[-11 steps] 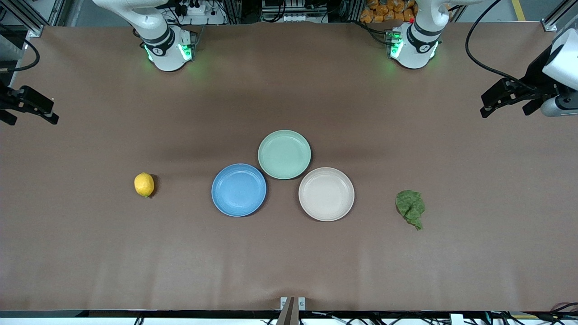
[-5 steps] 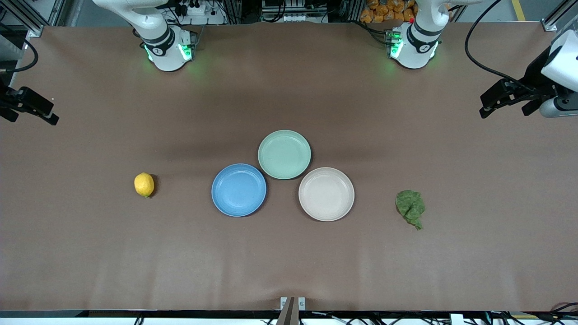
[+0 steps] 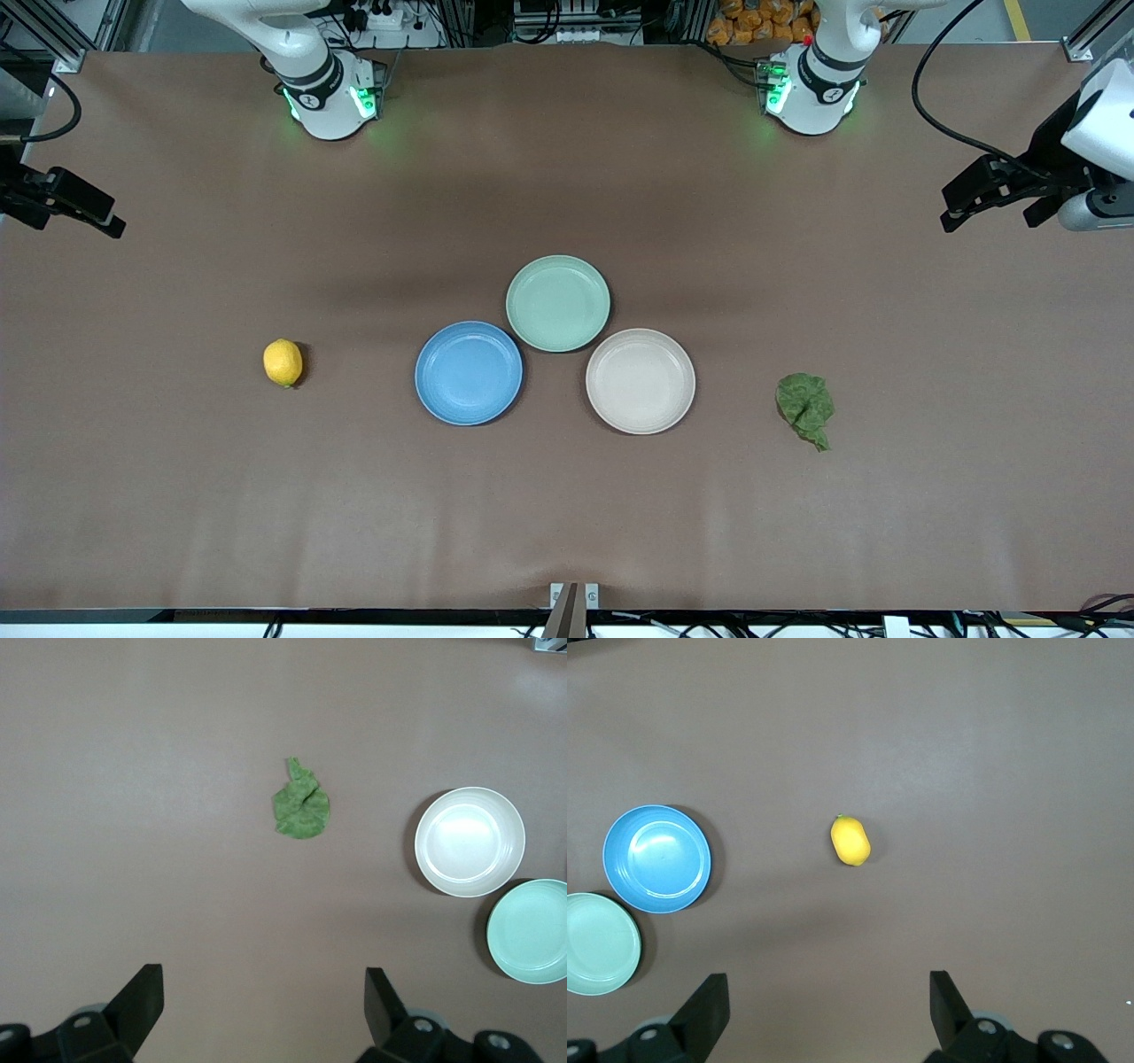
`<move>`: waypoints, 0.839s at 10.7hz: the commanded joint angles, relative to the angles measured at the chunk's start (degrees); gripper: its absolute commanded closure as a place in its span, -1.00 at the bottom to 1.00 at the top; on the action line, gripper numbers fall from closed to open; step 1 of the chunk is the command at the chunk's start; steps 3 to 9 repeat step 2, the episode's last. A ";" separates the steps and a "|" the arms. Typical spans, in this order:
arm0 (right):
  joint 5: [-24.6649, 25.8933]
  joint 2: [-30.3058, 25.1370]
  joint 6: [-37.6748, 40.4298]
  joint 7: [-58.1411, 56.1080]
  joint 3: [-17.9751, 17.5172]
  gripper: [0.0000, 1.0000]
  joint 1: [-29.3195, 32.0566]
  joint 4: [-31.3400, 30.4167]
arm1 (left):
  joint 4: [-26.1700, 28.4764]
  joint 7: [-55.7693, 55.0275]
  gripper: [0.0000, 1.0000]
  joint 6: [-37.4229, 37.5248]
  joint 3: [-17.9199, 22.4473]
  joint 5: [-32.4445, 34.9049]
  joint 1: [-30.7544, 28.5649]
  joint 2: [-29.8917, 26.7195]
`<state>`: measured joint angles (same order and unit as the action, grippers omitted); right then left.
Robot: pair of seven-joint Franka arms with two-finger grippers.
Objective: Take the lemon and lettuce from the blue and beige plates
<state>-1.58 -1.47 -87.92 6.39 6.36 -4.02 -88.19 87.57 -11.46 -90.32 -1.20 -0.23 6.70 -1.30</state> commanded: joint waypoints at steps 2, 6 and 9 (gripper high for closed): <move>-1.23 -0.55 0.64 0.91 -0.56 -1.00 1.03 0.21 | -0.21 -0.06 -1.00 0.67 -0.21 -0.12 -0.11 -0.11; -1.23 -0.55 0.64 0.91 -0.56 -1.00 1.03 0.21 | -0.21 -0.06 -1.00 0.67 -0.21 -0.12 -0.11 -0.11; -1.23 -0.55 0.64 0.91 -0.56 -1.00 1.03 0.21 | -0.21 -0.06 -1.00 0.67 -0.21 -0.12 -0.11 -0.11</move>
